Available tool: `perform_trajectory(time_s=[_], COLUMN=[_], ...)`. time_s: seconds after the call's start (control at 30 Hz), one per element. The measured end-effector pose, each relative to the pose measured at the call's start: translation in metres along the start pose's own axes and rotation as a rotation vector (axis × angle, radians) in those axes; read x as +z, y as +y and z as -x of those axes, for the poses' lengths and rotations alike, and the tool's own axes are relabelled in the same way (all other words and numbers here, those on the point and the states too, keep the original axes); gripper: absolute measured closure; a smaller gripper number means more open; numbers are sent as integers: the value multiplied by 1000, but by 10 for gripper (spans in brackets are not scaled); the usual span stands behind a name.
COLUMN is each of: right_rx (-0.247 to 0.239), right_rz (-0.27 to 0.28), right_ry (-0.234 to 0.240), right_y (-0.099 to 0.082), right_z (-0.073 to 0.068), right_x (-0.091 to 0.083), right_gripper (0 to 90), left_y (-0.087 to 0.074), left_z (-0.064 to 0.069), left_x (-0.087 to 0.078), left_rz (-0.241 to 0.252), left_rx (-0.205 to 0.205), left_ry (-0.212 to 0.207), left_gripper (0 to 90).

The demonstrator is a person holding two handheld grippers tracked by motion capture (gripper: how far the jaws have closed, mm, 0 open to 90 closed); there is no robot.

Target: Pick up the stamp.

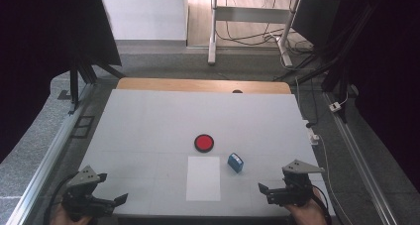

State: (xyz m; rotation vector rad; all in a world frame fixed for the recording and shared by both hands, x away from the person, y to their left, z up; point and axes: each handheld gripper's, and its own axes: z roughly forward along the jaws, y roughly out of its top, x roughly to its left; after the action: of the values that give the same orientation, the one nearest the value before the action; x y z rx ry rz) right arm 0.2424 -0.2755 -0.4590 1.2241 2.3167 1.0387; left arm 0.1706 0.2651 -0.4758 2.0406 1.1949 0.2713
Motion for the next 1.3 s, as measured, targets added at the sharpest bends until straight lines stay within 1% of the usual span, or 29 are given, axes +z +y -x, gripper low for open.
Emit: perform_trajectory(time_s=[0.2,0.4,0.57,0.8,0.93,0.97,1.0,1.07,1.2,1.3], right_rx=[-23,-59,-64,-78,-97,-97,-104,-112,-113,-108], right_rz=[-10,13,17,15,17,17,10,13,19,11], right_ry=[7,-4,2,27,61,61,84,99,108,101], right_y=[1,5,7,9,11,11,12,14,17,16], right_z=[-2,-6,-7,-8,-8,-8,-9,-10,-11,-10], right_x=[1,-1,-1,3,6,6,7,8,10,11], right_gripper=[0,0,0,0,0,0,0,0,0,0], left_y=[0,-1,-1,-1,-1,-1,-1,-1,-1,-1], left_z=[-1,-1,-2,-2,-1,-1,-1,-1,-2,-2], left_x=[-1,-1,-2,-1,-1,-1,-1,-1,-2,-2], left_rz=[4,10,12,11,9,9,8,9,10,12], left_rx=[-2,-7,-14,-13,-8,-7,-8,-9,-14,-17], left_ry=[-3,-5,-10,-6,-2,-2,-2,-3,-6,-9], left_gripper=[0,0,0,0,0,0,0,0,0,0])
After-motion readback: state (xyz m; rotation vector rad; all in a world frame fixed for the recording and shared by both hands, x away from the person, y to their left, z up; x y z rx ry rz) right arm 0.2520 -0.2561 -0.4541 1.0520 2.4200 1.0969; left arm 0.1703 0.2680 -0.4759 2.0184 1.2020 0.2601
